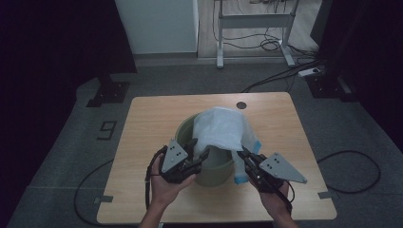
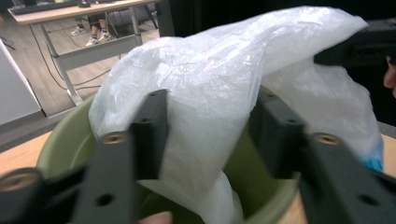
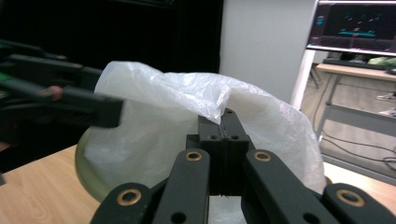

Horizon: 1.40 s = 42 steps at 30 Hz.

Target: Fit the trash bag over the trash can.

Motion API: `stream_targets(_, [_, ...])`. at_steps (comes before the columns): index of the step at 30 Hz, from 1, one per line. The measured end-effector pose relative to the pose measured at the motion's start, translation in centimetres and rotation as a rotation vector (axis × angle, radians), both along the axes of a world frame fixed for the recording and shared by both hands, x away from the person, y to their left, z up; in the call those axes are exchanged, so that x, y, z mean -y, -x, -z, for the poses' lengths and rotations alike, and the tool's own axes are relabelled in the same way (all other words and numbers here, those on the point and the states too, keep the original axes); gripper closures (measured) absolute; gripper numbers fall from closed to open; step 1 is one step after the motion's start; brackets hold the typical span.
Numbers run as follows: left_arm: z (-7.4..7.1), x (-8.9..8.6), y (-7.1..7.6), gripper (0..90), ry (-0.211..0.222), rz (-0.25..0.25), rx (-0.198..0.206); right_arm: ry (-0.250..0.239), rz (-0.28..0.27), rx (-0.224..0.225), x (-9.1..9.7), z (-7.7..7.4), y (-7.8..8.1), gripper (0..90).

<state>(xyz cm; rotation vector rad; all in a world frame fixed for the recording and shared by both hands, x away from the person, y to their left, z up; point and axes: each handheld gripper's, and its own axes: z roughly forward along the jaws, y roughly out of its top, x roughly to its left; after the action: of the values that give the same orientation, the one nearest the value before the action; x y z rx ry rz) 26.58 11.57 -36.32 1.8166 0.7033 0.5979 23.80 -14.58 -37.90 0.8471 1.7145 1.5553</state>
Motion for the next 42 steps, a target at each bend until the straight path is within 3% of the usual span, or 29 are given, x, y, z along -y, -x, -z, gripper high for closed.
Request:
stream_targets(4, [0.4,-0.2,-0.4,81.7,0.016,0.027,-0.043,-0.007,-0.023,-0.025,0.1,0.3,-0.3,88.7])
stream_targets(6, [0.8,-0.7,-0.4,87.0,0.029,0.012,-0.054,-0.01,-0.032,-0.039,0.1,0.6,-0.4,86.0])
stream_targets(11, [2.0,-2.4,-0.4,89.4,0.072,-0.064,-0.094,-0.025,-0.079,-0.076,-0.2,1.6,-0.4,50.3])
stream_targets(14, [2.6,-3.3,-0.3,89.5,0.077,-0.094,-0.11,-0.016,-0.062,-0.066,-0.5,2.4,0.8,38.1])
stream_targets(19, [3.4,-4.4,-0.2,89.6,0.092,-0.119,-0.131,0.001,0.01,-0.064,0.1,4.6,2.3,31.1])
stream_targets(28, [3.2,-5.0,0.0,89.5,0.106,-0.129,-0.139,0.021,0.098,-0.122,1.4,7.7,2.8,22.1])
stream_targets(32, [3.1,-5.3,0.0,89.5,0.123,-0.128,-0.143,0.034,0.106,-0.144,1.6,8.5,2.6,21.8])
stream_targets(35, [3.1,-5.4,0.0,89.5,0.132,-0.124,-0.146,0.035,0.107,-0.163,1.8,9.0,2.3,28.2])
stream_targets(36, [3.1,-5.5,0.0,89.5,0.133,-0.124,-0.146,0.035,0.108,-0.167,1.9,9.1,2.1,32.1])
stream_targets(38, [3.1,-5.6,0.1,89.5,0.136,-0.118,-0.147,0.018,0.087,-0.175,2.2,9.2,1.9,49.8])
stream_targets(42, [3.1,-5.7,0.2,89.3,0.141,-0.107,-0.146,0.007,0.084,-0.171,2.7,9.0,1.3,74.5])
